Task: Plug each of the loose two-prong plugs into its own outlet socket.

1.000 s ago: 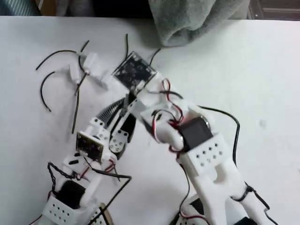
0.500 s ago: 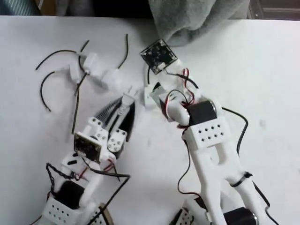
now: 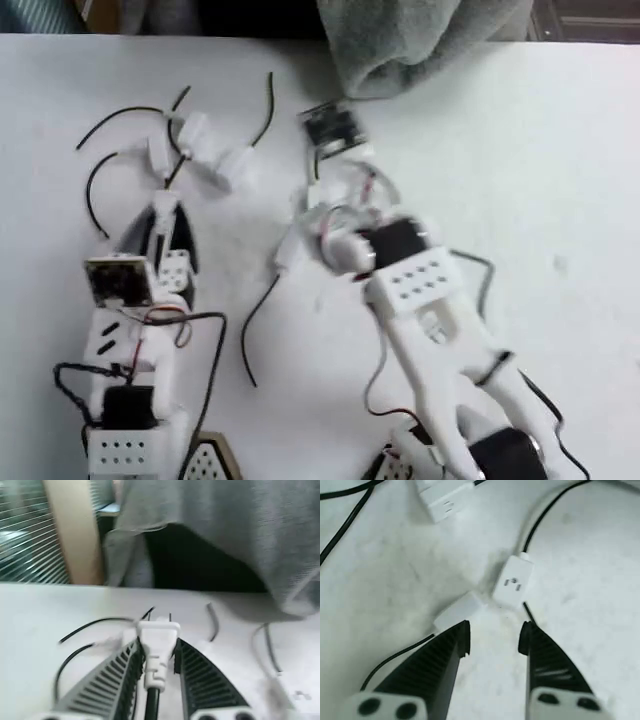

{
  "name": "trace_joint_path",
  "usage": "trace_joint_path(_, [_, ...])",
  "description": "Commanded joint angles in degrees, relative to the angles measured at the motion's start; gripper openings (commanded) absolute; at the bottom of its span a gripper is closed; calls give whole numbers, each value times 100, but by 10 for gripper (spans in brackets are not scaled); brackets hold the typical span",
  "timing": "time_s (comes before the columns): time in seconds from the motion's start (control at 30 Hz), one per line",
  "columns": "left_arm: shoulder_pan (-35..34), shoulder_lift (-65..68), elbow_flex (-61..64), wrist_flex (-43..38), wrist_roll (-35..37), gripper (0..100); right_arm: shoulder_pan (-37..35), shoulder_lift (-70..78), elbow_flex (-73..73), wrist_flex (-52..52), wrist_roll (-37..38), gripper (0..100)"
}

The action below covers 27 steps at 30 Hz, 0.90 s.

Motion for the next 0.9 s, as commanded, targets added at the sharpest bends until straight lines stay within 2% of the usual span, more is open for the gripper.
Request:
trace_joint_path(0.0, [-514,-31,-18,220,88,23,-514,453,-18,-629,-79,173])
trace_joint_path(0.13, [-919,-31,-18,264,141,23,-593,1305,-62,-1367,-123,173])
trace_joint_path(0.23, [-936,-31,-18,299,141,23,-593,1877,-62,-1771,-88,173])
trace_joint_path(0.47, [-936,-31,-18,299,141,23,-549,2510,-44,-1842,-79,173])
trace_joint_path(0.73, [-927,-31,-18,299,141,24,409,2387,-53,-796,-62,173])
trace_joint_path(0.87, [-927,-31,-18,290,141,24,910,2255,-62,-171,440,173])
